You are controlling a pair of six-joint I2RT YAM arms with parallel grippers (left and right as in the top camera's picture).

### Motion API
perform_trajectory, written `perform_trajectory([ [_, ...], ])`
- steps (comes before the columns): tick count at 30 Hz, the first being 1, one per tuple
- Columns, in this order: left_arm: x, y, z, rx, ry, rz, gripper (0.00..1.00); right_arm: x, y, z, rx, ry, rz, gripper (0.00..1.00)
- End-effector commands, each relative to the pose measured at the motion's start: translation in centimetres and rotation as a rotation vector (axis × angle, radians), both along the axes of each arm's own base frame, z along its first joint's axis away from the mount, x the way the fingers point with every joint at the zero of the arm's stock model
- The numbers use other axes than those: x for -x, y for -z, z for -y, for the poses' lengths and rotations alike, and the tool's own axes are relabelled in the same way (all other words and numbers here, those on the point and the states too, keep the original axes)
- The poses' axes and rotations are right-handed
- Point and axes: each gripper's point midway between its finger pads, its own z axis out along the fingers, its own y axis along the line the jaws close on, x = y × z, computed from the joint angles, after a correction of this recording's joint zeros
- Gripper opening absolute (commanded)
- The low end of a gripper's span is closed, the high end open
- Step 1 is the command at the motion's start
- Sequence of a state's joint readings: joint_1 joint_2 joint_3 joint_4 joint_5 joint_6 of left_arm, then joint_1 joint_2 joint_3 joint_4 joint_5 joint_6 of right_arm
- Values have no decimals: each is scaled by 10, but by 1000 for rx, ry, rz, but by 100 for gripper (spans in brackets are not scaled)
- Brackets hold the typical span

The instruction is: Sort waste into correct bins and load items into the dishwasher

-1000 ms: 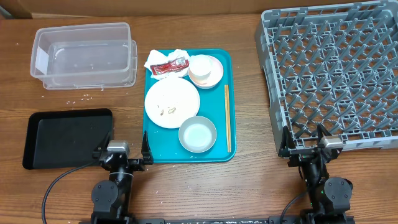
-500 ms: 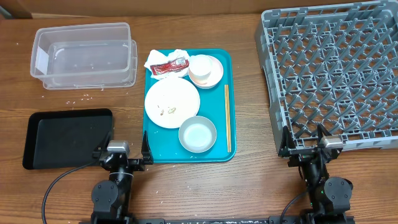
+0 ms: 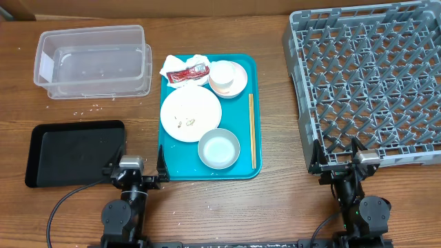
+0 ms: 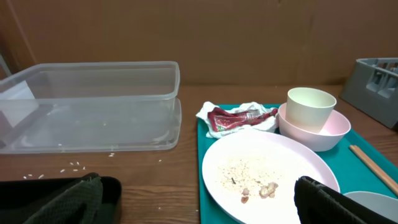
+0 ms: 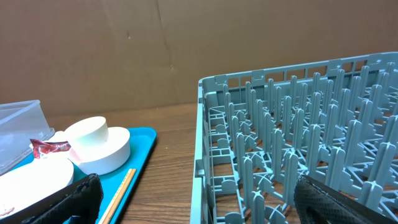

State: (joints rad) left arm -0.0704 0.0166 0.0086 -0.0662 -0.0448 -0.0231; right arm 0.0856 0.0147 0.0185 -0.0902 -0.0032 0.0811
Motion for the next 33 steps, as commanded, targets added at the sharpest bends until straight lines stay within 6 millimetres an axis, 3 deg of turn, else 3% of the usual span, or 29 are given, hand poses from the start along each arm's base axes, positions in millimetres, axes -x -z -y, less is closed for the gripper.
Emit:
perform_trajectory([
  [1,0,-16,2,-12,13,70,100,0,1,1,2,4,8,100],
  [6,7,-72,13,14,78,299,100,0,1,1,2,4,8,100],
  [11,33,-139,12,19,86,593,100,0,1,1,2,4,8,100],
  [17,56,-174,8,-23,55,758,100,0,1,1,2,4,8,100],
  [24,65,-212,-1,-34,-3,785,100,0,1,1,2,4,8,100],
  [29,58,-247,29,-225,121,765,100,0,1,1,2,4,8,100],
  [33,28,-262,46,-237,234,609,100,0,1,1,2,4,8,100],
])
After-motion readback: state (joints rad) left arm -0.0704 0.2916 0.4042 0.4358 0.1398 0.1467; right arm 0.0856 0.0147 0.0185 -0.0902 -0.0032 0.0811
